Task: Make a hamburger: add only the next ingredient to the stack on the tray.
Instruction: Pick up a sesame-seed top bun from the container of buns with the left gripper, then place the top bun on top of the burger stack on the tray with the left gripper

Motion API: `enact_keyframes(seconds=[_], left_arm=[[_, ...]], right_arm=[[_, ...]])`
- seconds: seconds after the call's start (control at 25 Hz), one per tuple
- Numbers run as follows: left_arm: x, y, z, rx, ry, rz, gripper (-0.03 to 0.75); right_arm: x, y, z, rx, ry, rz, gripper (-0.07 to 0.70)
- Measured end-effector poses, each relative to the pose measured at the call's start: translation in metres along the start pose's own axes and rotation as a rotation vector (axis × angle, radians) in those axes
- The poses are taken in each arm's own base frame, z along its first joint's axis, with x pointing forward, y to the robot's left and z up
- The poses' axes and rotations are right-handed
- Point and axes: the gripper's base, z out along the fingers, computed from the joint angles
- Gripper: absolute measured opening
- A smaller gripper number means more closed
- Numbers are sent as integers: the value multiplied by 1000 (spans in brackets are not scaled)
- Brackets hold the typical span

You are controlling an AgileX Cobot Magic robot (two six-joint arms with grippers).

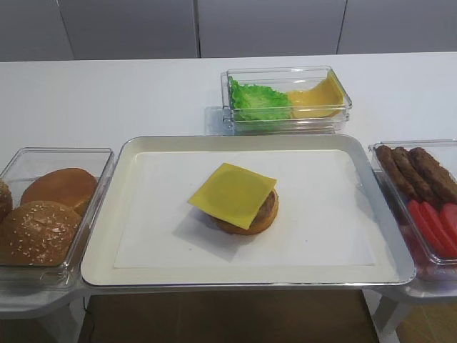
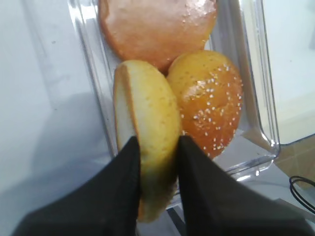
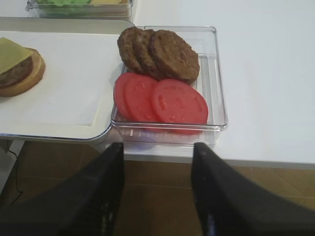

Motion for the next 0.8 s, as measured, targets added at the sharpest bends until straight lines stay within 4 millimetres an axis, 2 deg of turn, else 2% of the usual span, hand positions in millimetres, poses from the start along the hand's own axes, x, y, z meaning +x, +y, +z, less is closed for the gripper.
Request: enact_keyframes(seconds=[0.16,0.48,0.8], left_arm=[[-3,-5,-8,10,-40,-9,165],[-24,-16,-43,18,-190,8,164],[-34,-32,-49,193,-290,-53,162]], right_arm=[[0,0,0,0,0,0,355],[0,0,0,0,0,0,355],[0,0,0,0,0,4,355]])
